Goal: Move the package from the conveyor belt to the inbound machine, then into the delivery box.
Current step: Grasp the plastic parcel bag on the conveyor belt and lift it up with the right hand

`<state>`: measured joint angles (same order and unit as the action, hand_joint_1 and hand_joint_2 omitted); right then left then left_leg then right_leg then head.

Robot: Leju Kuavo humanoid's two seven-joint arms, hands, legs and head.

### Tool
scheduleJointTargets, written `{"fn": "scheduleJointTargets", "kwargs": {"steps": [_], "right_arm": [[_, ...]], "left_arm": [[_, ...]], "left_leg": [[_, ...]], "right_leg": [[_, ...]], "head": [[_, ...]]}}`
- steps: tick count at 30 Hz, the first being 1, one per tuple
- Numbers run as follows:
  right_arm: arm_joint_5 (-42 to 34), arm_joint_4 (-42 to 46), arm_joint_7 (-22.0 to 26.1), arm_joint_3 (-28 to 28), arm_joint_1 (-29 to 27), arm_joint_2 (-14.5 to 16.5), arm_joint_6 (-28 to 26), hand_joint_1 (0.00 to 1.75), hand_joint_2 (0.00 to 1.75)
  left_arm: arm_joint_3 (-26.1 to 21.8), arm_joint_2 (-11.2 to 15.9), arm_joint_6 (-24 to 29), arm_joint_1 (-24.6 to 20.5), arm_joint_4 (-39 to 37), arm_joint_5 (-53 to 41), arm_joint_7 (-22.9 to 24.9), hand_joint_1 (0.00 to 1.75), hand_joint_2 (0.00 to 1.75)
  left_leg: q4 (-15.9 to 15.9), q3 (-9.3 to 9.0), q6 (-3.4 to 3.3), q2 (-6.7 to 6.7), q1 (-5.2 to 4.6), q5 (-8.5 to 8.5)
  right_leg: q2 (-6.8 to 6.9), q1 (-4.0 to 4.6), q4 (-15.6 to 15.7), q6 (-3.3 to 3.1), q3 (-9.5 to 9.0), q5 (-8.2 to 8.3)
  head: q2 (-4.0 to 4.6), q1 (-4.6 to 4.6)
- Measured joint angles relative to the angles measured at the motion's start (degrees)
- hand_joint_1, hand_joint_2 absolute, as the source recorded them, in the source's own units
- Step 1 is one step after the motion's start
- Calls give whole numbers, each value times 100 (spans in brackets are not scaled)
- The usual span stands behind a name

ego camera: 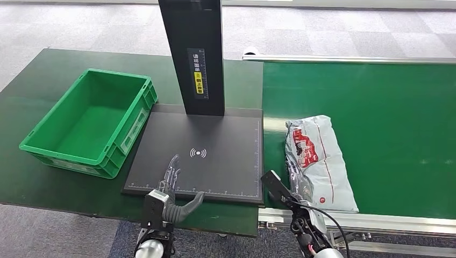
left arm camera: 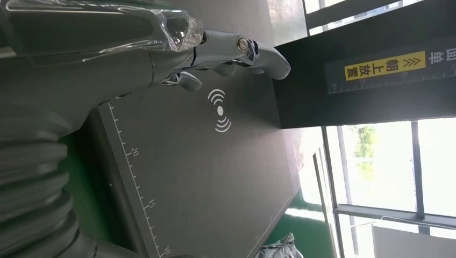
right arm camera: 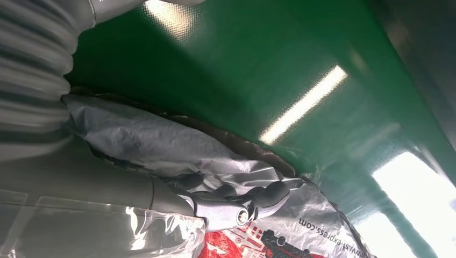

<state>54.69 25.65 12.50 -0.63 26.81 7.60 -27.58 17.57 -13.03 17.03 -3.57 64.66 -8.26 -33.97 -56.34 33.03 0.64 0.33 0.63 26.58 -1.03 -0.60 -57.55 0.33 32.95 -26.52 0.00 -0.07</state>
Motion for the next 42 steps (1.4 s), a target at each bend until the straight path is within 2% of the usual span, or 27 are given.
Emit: {"fn": "scheduleJointTargets", "kwargs": {"steps": [3,6,8,10,17,36,42], "right_arm": [[283,128,-27,-10,-48,3,-201,0,175],[1150,773,-214,-69,-115,-63,-766,0,175],[1326,1213,-432,-81,-39,-176,-703,0,175],[1329,1571,-594,-79,-7,-270,-596,0,175],[1256,1975,-673,-20,-46,-432,-863,0,175],[1210,2056,-673,7,-46,-539,-866,0,175],[704,1902,-530,1,-30,-542,-616,0,175]], "left_arm": [[0,-1,10,0,-6,0,-8,0,175],[-2,-2,46,-2,-46,7,-78,0,175],[-3,-7,60,-7,-88,23,-133,0,175],[-2,-14,64,-13,-122,33,-160,0,175],[3,-31,44,-49,-197,37,-177,0,175],[7,-44,44,-74,-253,41,-199,0,175],[16,-45,27,-127,-299,72,-205,0,175]], "left_leg": [[-1,3,-4,4,-2,-3],[-2,12,-10,8,-7,-8],[-2,11,-11,6,-7,-9],[-2,11,-12,7,-7,-10],[-2,12,-11,9,-6,-9],[-2,12,-11,8,-7,-9],[-2,13,-11,8,-7,-9]], "right_leg": [[6,-2,0,0,-1,0],[16,-7,0,1,7,2],[17,-8,0,1,7,3],[17,-8,0,2,7,2],[17,-7,0,1,10,2],[17,-8,0,1,9,2],[17,-8,0,1,9,2]], "head": [[0,-1],[0,1],[1,-1],[1,-1],[1,0],[0,0],[0,0]]}}
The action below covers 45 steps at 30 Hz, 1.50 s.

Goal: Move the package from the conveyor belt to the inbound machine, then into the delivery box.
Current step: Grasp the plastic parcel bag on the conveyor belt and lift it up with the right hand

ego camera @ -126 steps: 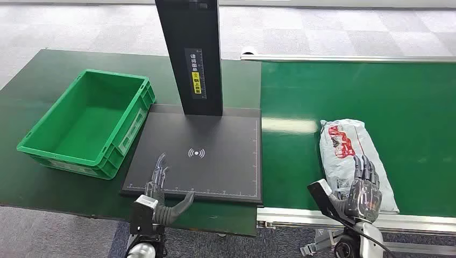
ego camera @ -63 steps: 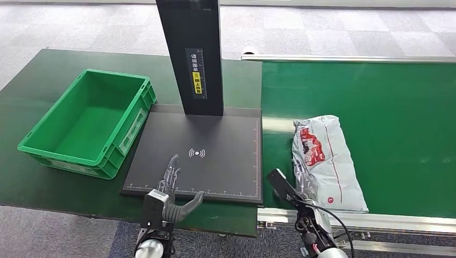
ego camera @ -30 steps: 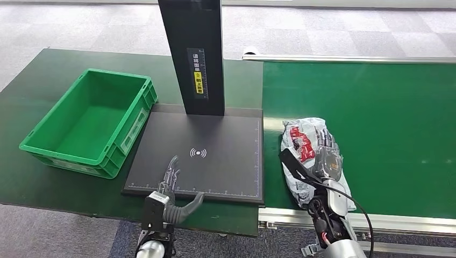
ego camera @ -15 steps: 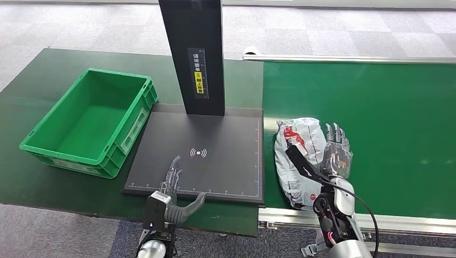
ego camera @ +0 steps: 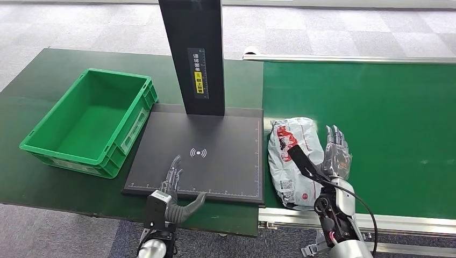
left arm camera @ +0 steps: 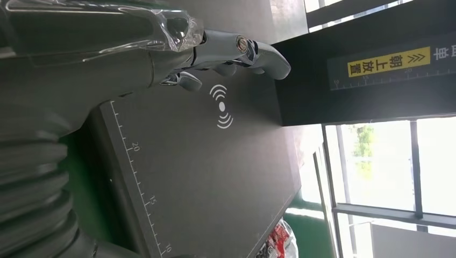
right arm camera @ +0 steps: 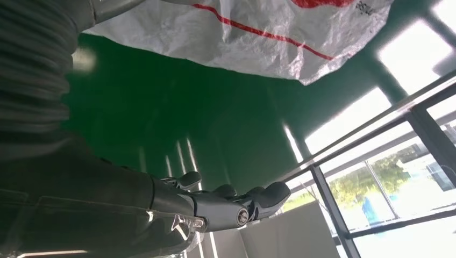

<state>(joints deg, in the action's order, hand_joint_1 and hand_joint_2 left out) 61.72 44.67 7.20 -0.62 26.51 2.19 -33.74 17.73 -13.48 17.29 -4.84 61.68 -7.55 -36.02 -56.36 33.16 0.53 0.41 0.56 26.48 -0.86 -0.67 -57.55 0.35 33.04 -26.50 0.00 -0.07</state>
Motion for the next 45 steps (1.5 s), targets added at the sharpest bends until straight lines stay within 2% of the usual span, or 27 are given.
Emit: {"fn": "scheduleJointTargets", "kwargs": {"steps": [5,11,17,21,36,42,45], "right_arm": [[-683,-659,411,-66,79,19,401,0,175],[-1845,-1463,1118,-418,179,139,1605,0,175],[-2080,-1861,1278,-639,327,235,1874,0,175],[-2081,-1980,1262,-681,364,277,1917,175,175],[-2243,-2099,1273,-701,439,315,2008,175,175],[-2579,-2032,1613,-695,327,326,1652,175,175],[-2695,-1393,1736,-629,-45,331,1233,175,175]], "left_arm": [[63,-2,-28,-75,-70,32,-1,0,175],[96,-2,-11,-130,-143,72,-14,0,175],[99,-1,-8,-129,-159,79,-13,0,175],[119,-1,-11,-129,-177,79,8,0,175],[133,-1,-6,-129,-175,88,89,0,175],[130,2,26,-108,-163,70,100,0,175],[120,13,128,-55,-87,30,131,0,175]], "left_leg": [[0,1,0,1,0,0],[0,2,0,1,0,0],[0,1,0,0,0,0],[0,0,0,1,0,0],[0,-9,0,0,1,0],[0,-5,0,7,0,0],[0,1,0,19,0,0]], "right_leg": [[0,0,0,0,0,0],[0,0,0,0,1,0],[0,1,0,0,0,-1],[0,0,0,0,-1,-1],[0,1,0,0,-7,-1],[1,1,0,0,-6,-1],[13,0,0,3,-5,-4]], "head": [[0,0],[0,1],[0,-1],[0,-1],[0,0],[0,-1],[1,0]]}}
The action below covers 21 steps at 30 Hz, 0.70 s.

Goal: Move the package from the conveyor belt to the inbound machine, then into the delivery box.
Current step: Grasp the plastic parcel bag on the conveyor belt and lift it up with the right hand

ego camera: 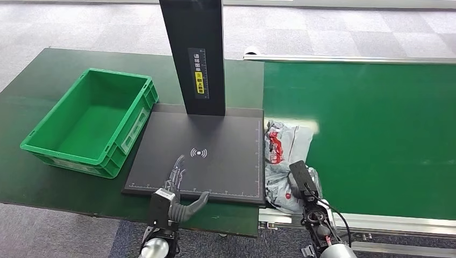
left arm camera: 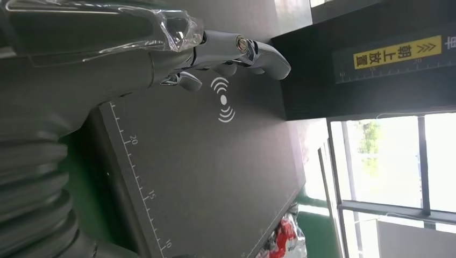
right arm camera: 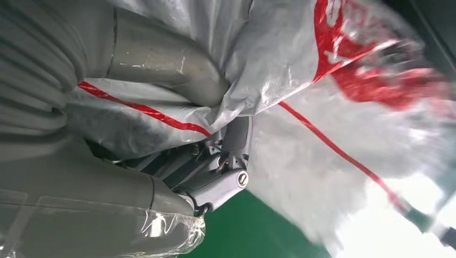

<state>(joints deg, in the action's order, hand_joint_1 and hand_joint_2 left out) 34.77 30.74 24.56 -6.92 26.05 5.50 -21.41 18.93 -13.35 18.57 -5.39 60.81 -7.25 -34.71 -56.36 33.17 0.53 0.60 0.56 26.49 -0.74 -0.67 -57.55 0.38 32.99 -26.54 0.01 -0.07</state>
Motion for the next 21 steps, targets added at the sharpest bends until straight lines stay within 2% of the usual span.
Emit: {"fn": "scheduleJointTargets", "kwargs": {"steps": [4,7,16,21], "right_arm": [[179,2298,-618,281,-905,-90,-265,175,175],[250,3604,-823,429,-1277,-189,-257,175,175],[372,5355,-510,690,-1682,-336,-624,175,175],[316,6040,-639,883,-1506,-488,-345,175,175]], "left_arm": [[-63,62,126,147,139,-37,15,0,175],[-101,101,161,207,205,-46,6,0,175],[-181,117,247,326,369,-63,-158,0,175],[-263,118,251,378,584,-191,-197,0,175]], "left_leg": [[0,17,0,7,-1,1],[0,17,0,-3,-1,2],[0,16,-1,0,-1,0],[0,18,-1,0,-1,0]], "right_leg": [[12,-1,0,4,11,-4],[4,-1,0,3,15,-4],[5,-1,0,3,12,-3],[5,-1,0,3,11,-3]], "head": [[-1,1],[-1,1],[1,0],[-1,-1]]}}
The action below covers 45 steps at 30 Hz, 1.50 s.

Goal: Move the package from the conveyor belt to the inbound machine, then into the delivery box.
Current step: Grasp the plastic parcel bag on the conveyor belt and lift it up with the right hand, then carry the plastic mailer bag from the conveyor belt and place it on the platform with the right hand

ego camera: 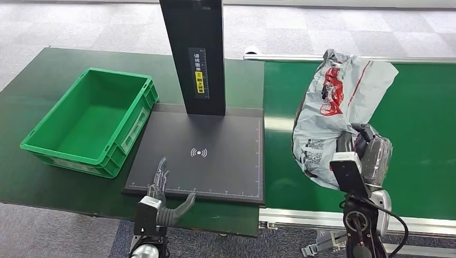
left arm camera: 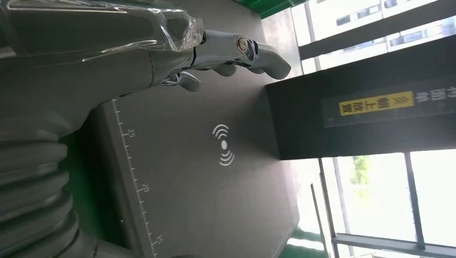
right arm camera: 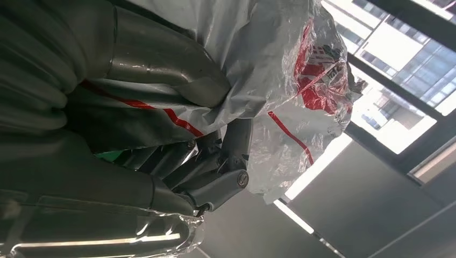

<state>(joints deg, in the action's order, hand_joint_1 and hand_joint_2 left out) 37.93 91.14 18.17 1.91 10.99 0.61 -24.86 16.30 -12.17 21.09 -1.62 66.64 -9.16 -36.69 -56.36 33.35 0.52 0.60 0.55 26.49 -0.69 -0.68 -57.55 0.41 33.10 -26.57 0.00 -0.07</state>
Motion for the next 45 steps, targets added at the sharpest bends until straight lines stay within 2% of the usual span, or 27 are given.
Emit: {"fn": "scheduleJointTargets", "kwargs": {"steps": [5,10,17,24,25,28,29,36,42,45], "right_arm": [[-148,-351,-187,499,589,35,881,175,175],[-432,-1775,-268,1200,1496,353,1574,175,175],[-797,-3594,-83,1884,2391,939,1931,175,175],[-850,-4251,-67,2124,2698,1196,1990,175,175],[-864,-4293,-65,2139,2716,1207,1998,140,175],[-908,-4437,-53,2205,2788,1250,2074,9,175],[-927,-4483,-50,2231,2814,1268,2117,0,175],[-1387,-4736,69,2311,2924,1373,2534,0,175],[-1787,-4800,244,2311,2945,1380,2757,0,175],[-1865,-4801,278,2311,2948,1385,2769,0,175]], "left_arm": [[-311,25,120,-211,136,-168,0,0,175],[-909,145,393,-380,451,-305,22,0,175],[-1816,355,553,-254,1018,-368,52,0,175],[-2152,435,584,-135,1252,-369,47,0,175],[-2169,438,584,-127,1267,-369,46,0,175],[-2214,440,585,-71,1331,-383,32,0,175],[-2222,437,582,-43,1363,-392,25,0,175],[-2193,371,323,50,1508,-553,25,0,175],[-1847,351,-537,-82,1479,-743,473,0,175],[-1680,343,-693,-181,1437,-783,560,0,175]], "left_leg": [[2,-4,6,-6,4,-9],[4,-6,17,-6,16,-22],[4,2,19,-2,19,-23],[3,6,19,1,15,-23],[3,6,18,1,15,-23],[3,3,19,-1,15,-23],[3,2,19,-2,15,-23],[3,2,19,2,16,-23],[2,2,18,2,14,-23],[1,0,18,-1,14,-23]], "right_leg": [[-3,6,-1,-6,-4,6],[-3,19,-6,-17,-4,12],[-1,21,-10,-17,5,10],[1,17,-7,-15,6,9],[1,16,-7,-15,6,10],[-1,17,-6,-16,6,11],[-1,17,-6,-17,6,11],[1,18,-7,-17,8,10],[1,16,-5,-16,5,12],[0,16,-5,-16,6,13]], "head": [[0,2],[0,1],[0,-1],[0,-2],[1,-2],[1,-1],[1,-1],[0,-1],[0,-2],[0,-1]]}}
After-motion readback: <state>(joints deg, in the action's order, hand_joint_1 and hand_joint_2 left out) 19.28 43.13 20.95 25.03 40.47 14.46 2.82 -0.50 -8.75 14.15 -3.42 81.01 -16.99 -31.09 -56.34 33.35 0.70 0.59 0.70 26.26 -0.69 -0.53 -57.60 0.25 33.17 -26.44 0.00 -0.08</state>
